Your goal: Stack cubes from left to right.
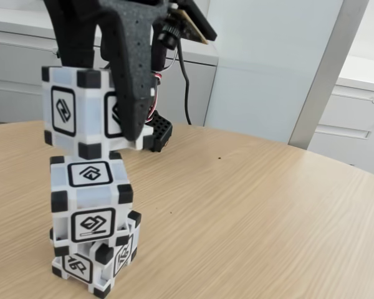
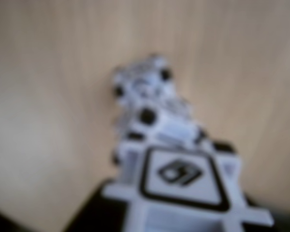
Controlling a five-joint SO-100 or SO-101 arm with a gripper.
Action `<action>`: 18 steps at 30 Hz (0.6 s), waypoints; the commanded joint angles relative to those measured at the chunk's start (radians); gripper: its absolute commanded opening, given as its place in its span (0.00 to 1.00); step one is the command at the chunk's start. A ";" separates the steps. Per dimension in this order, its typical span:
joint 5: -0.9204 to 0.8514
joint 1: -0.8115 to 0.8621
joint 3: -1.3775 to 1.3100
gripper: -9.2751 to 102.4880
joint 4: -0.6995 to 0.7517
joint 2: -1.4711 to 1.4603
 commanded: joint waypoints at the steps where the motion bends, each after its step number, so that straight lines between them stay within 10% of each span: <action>1: 0.000 0.011 -0.003 0.21 0.011 -0.008; 18: -0.008 0.011 -0.006 0.41 0.011 -0.074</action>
